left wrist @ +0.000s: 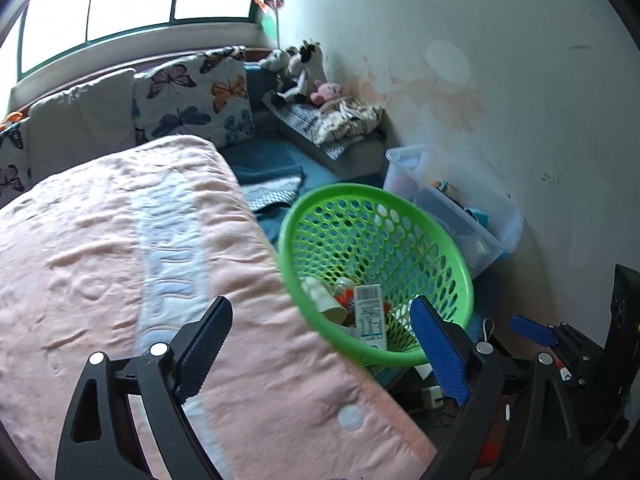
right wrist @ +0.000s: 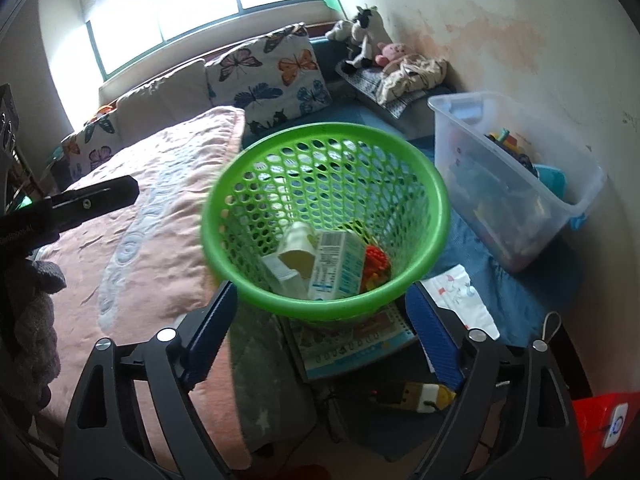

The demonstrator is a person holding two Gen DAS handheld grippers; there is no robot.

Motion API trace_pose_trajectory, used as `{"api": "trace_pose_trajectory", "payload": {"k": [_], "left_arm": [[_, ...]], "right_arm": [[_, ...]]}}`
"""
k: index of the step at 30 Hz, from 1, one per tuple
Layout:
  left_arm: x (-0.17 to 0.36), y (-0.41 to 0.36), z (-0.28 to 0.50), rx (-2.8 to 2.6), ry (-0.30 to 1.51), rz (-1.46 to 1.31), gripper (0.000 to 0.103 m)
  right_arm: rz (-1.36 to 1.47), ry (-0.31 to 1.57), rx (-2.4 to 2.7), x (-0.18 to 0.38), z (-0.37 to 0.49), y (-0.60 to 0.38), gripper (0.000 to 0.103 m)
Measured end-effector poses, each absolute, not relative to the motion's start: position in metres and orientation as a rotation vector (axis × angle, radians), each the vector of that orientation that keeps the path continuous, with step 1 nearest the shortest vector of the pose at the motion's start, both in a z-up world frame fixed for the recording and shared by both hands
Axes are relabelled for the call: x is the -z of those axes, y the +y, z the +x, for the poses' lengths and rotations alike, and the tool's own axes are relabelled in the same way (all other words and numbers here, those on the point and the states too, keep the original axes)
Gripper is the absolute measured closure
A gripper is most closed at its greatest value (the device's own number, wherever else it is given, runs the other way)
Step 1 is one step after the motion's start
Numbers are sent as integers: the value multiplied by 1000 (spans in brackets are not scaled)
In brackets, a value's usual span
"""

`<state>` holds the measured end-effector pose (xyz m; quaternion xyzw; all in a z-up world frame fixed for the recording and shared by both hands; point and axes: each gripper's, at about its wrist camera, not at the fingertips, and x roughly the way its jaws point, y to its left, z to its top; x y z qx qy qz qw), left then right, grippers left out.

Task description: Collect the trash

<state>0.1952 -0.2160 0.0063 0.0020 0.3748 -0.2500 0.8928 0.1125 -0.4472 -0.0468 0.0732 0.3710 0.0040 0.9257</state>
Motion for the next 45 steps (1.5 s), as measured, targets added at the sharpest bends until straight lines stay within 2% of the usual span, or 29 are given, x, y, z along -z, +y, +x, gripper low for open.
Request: {"api": "trace_pose_trajectory", "payload": {"k": [2, 9, 25, 45], "left_arm": [[-11, -204, 188, 494, 756, 6, 10], [-20, -164, 169, 440, 715, -12, 8], [-20, -79, 129, 288, 674, -37, 7], [-7, -14, 86, 145, 663, -70, 7]], "right_arm": [[135, 742, -17, 43, 108, -438, 13], [113, 707, -28, 36, 98, -412, 6], [55, 669, -62, 29, 82, -363, 4], [68, 644, -143, 26, 74, -328, 4]]}}
